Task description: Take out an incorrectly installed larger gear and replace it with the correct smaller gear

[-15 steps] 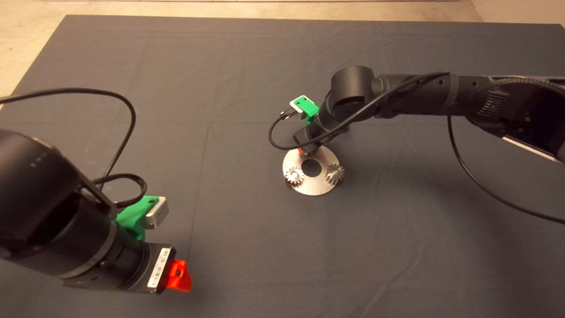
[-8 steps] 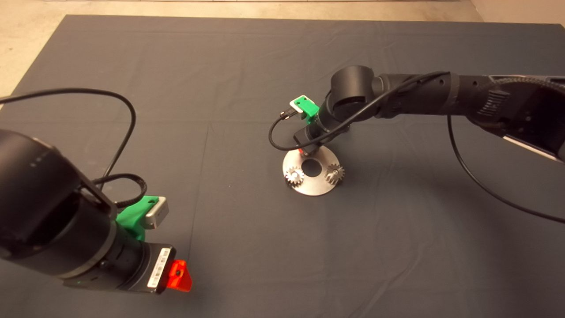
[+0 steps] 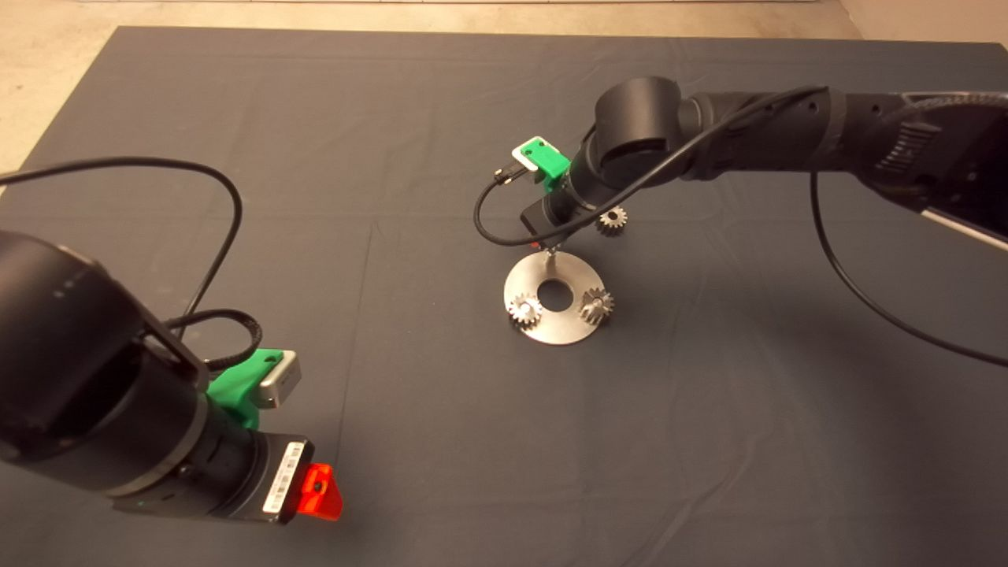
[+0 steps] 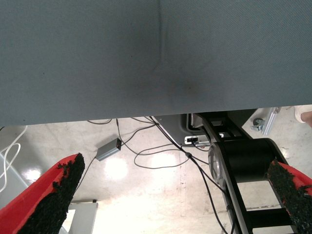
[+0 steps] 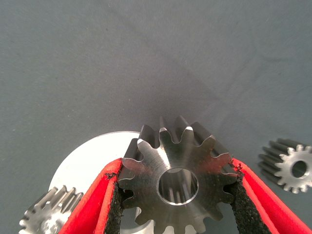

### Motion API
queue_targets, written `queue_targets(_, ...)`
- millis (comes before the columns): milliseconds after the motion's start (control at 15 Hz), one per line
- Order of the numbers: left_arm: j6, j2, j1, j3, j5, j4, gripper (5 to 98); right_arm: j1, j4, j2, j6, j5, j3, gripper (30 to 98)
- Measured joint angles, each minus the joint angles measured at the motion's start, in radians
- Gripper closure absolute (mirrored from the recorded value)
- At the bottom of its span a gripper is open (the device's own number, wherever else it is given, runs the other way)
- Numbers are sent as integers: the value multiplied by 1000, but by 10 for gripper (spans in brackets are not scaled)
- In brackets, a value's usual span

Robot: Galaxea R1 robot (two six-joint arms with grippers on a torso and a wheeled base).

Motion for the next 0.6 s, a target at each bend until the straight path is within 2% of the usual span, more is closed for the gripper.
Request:
queue_targets(200, 0, 0, 0, 0, 0, 0, 61, 11, 2, -8, 0, -11, 37, 801)
queue_targets(267, 0, 0, 0, 0, 0, 0, 61, 14, 5, -14, 1, -34, 53, 802)
queue_targets(467, 0, 0, 0, 0, 0, 0, 61, 26, 6, -62, 28, -129, 133, 801)
queue_targets(600, 0, 0, 0, 0, 0, 0, 61, 25, 8, -143, 62, -135, 217, 802)
